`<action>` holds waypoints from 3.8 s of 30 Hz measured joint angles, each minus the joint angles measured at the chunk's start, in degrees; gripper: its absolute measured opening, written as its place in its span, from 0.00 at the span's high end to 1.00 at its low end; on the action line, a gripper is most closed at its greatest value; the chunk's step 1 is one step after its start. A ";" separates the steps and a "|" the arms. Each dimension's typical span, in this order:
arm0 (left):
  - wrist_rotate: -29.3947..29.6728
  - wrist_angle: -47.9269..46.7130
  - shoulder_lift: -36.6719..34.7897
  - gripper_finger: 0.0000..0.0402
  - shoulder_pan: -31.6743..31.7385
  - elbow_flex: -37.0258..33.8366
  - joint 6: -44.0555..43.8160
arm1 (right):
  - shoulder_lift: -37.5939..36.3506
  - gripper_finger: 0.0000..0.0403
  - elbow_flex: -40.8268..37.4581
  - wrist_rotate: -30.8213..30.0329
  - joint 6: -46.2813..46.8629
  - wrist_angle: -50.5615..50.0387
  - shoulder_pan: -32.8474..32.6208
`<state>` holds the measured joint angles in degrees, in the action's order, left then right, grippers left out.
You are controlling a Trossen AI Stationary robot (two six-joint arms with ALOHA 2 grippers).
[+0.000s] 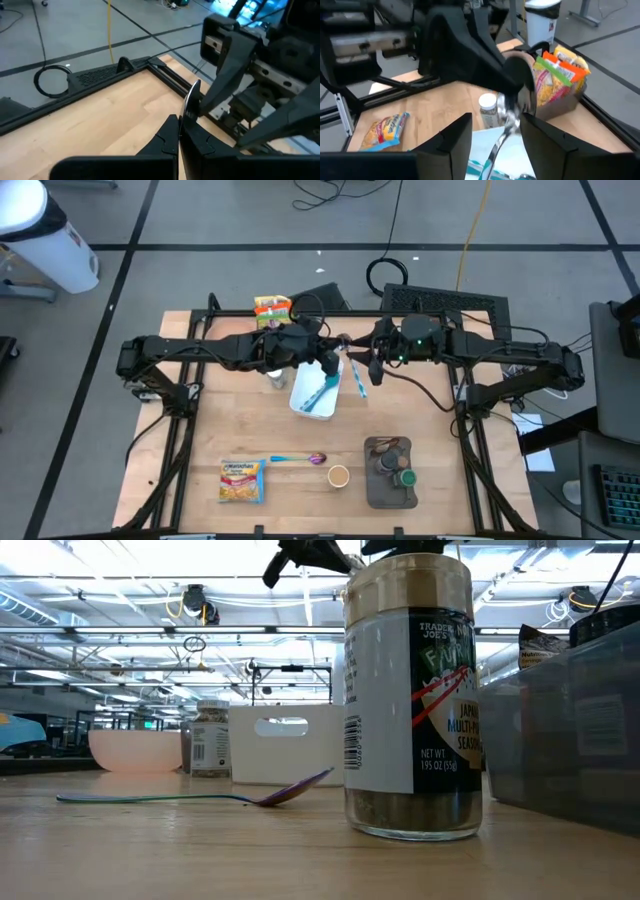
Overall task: Pick & Place Food Item
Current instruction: Put the white patterned spoon into the white bin
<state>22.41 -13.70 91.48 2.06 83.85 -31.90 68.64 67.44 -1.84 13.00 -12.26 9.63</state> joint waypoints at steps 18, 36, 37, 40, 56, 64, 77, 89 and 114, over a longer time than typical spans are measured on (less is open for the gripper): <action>-5.40 -2.39 0.00 1.00 -0.14 -0.04 2.89 | -0.26 0.81 -0.05 2.10 -2.07 1.32 0.90; -4.95 -2.97 0.00 1.00 -0.31 -0.02 4.35 | -1.88 0.76 -0.07 2.09 -2.50 2.14 2.14; -4.87 -2.41 0.00 1.00 -0.27 -0.02 4.72 | -1.88 0.76 -0.07 2.19 -2.27 2.17 2.22; -4.70 -1.50 0.00 1.00 -0.11 0.00 5.07 | -1.88 0.74 -0.07 4.15 -1.70 2.17 2.55; -7.19 1.86 0.00 1.00 0.53 0.00 7.67 | -1.88 0.82 -0.70 6.43 -2.01 2.18 2.53; -7.28 1.38 0.02 1.00 0.55 0.00 7.36 | -0.44 0.98 -0.70 12.35 -1.84 2.40 4.02; -12.49 2.28 0.02 0.73 3.15 0.04 3.15 | -0.02 1.00 -0.72 11.77 -2.10 2.60 3.82; -16.86 3.41 -1.50 0.48 6.31 0.04 3.11 | -4.46 1.00 -0.74 1.70 -1.15 6.30 8.74; 19.40 -19.96 6.66 0.48 -3.34 30.83 28.48 | -4.24 1.00 -0.63 2.09 4.06 24.56 15.09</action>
<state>41.81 -33.65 98.14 -1.28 114.68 -3.42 64.40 66.81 0.25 17.06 12.30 24.72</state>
